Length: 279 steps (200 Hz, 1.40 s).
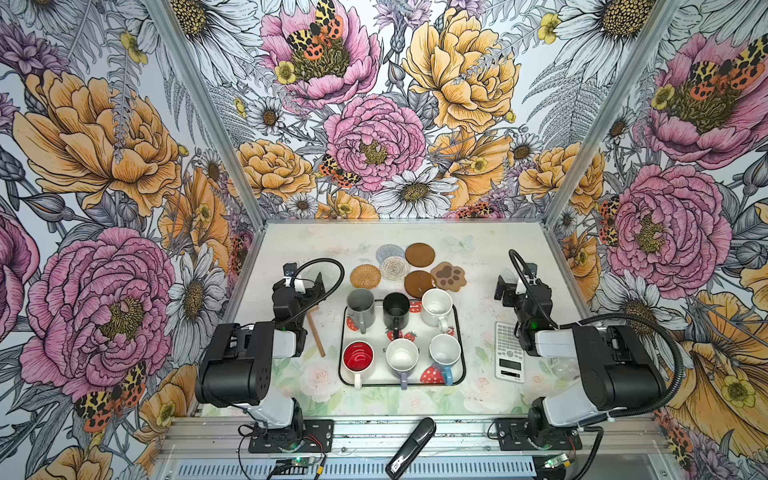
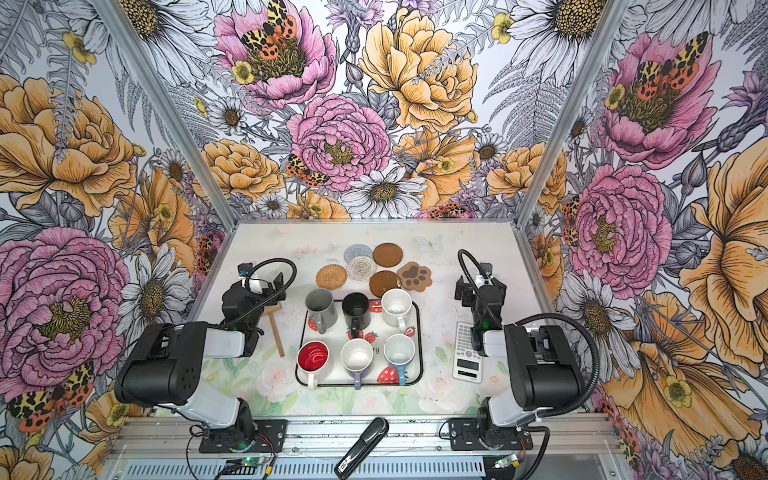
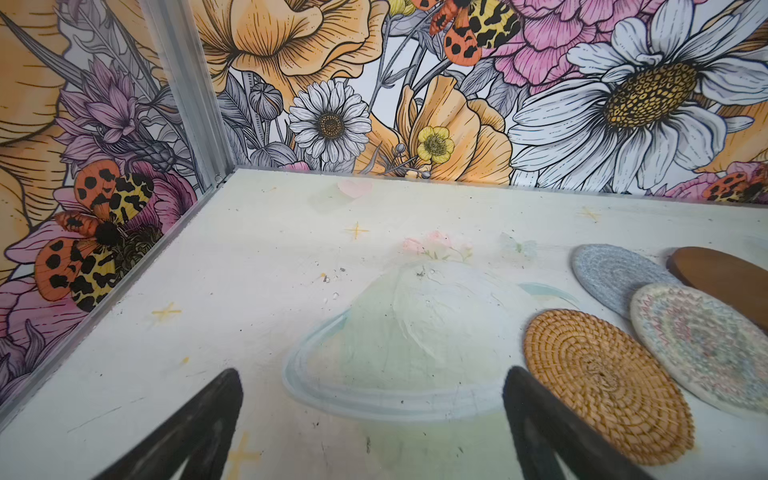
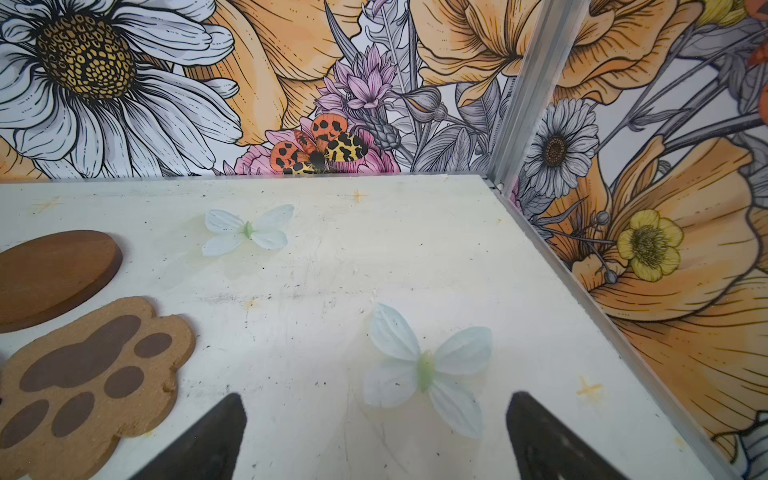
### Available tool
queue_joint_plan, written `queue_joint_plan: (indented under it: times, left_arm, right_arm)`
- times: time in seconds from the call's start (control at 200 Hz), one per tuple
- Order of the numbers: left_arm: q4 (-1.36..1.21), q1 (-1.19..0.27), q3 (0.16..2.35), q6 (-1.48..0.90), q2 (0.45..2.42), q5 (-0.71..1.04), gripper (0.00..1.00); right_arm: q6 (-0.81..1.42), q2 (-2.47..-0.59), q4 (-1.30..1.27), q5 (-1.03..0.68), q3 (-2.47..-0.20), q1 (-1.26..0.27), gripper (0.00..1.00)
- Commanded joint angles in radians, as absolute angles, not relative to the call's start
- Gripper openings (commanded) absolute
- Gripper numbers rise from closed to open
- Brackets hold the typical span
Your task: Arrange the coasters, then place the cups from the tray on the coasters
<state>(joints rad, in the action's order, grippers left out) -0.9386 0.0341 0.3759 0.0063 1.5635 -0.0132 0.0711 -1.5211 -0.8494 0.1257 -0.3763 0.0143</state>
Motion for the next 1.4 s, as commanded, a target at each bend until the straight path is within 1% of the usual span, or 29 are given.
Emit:
queue_joint_plan:
  times: [0.0,1.041,1.181,1.261,1.321,1.391]
  left_arm:
    - [-0.949,0.044,0.376,-0.004,1.554,0.008,0.99]
    - [-0.949,0.044,0.376,-0.003,1.553,0.003,0.99]
    - [-0.839,0.050,0.413,-0.030,1.505,-0.043,0.99]
    - [-0.726,0.049,0.455,-0.031,1.467,-0.047,0.99]
    - [-0.600,0.049,0.497,-0.033,1.425,-0.049,0.98]
    - [-0.442,0.048,0.557,-0.048,1.375,-0.034,0.97]
  right_arm:
    - [0.086,-1.537,-0.864,0.121,-0.393,0.017,1.00]
    - [0.086,-1.536,-0.864,0.121,-0.393,0.017,1.00]
    - [0.084,-1.534,-0.868,0.129,-0.393,0.015,0.99]
    - [0.097,-1.497,-0.790,0.179,-0.421,0.009,0.98]
    - [0.116,-1.437,-0.590,0.233,-0.502,0.004,0.97]
    - [0.123,-1.395,-0.397,0.238,-0.604,0.005,0.97]
